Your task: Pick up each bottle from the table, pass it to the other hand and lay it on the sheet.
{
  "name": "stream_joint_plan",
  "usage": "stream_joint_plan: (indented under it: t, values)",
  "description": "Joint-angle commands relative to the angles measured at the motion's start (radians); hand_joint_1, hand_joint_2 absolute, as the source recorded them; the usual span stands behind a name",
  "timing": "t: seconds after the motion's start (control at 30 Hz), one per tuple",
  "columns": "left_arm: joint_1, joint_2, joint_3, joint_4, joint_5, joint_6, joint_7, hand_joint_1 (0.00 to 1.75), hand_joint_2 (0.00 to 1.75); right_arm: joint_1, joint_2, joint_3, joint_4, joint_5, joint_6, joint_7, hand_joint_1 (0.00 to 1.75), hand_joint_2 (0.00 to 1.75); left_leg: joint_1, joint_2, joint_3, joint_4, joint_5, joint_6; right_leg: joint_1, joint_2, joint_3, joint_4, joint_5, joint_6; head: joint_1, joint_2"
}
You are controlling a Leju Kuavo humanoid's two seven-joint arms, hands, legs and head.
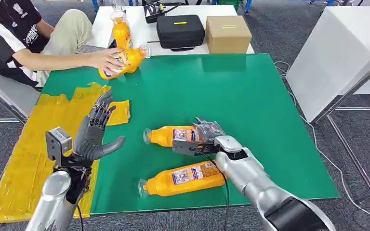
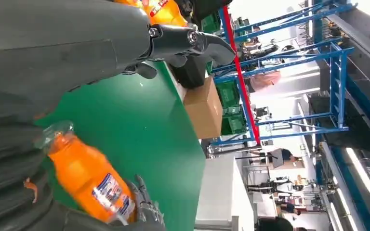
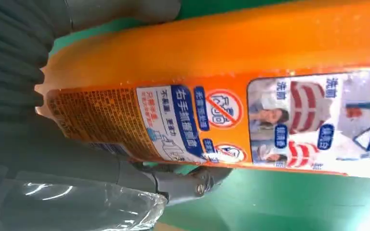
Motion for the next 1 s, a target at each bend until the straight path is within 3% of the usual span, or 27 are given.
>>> stream_joint_plan:
  t: [0.03, 0.5, 0.6, 0.73, 0.87, 1.0]
  values:
    - [-0.048, -0.005, 0.002, 0.081, 0.005, 0.001, 0.003, 0.00, 1.75, -0.023, 0.017, 0.011, 0.137, -0.002, 0.003, -0.004, 1.73, 1.75, 0.001, -0.002, 0.003, -0.001, 0.000, -0.004, 0.001, -0.002, 0.004, -0.002, 0.000, -0.001, 0.000, 0.000]
    - [-0.042, 0.012, -0.006, 0.112, 0.022, 0.014, -0.019, 0.00, 1.75, -0.028, 0.018, -0.004, 0.147, -0.010, -0.105, -0.016, 1.75, 1.75, 0.001, 0.000, 0.004, -0.001, 0.000, -0.003, 0.001, -0.001, 0.004, -0.001, 0.000, -0.001, 0.000, 0.000]
    - [-0.024, 0.015, 0.000, 0.095, 0.023, 0.026, -0.025, 0.00, 1.75, -0.005, 0.018, -0.033, 0.075, -0.006, -0.239, -0.013, 1.75, 1.75, 0.001, 0.000, 0.004, -0.001, 0.000, -0.004, 0.001, -0.001, 0.004, -0.001, 0.000, -0.001, 0.000, 0.000]
    - [0.005, 0.020, 0.015, 0.074, 0.022, 0.040, -0.032, 0.00, 1.75, 0.076, 0.021, -0.152, -0.141, -0.130, -0.350, -0.079, 1.75, 1.75, 0.000, 0.000, 0.003, -0.001, 0.000, -0.004, 0.000, 0.000, 0.003, 0.000, -0.001, -0.002, 0.000, 0.000]
    - [0.030, 0.014, 0.024, 0.045, 0.018, 0.051, -0.035, 0.00, 1.75, 0.220, 0.039, -0.306, -0.412, -0.409, -0.450, -0.214, 1.75, 1.75, 0.000, 0.000, 0.002, -0.001, -0.002, -0.004, 0.000, 0.000, 0.003, 0.000, -0.002, -0.002, 0.000, 0.000]
    - [0.042, 0.013, 0.029, 0.029, 0.011, 0.056, -0.028, 0.00, 1.75, 0.263, 0.048, -0.367, -0.496, -0.555, -0.439, -0.280, 1.75, 1.75, 0.000, -0.004, -0.001, 0.000, 0.000, -0.002, 0.000, -0.002, 0.000, 0.000, -0.001, -0.001, 0.000, 0.000]
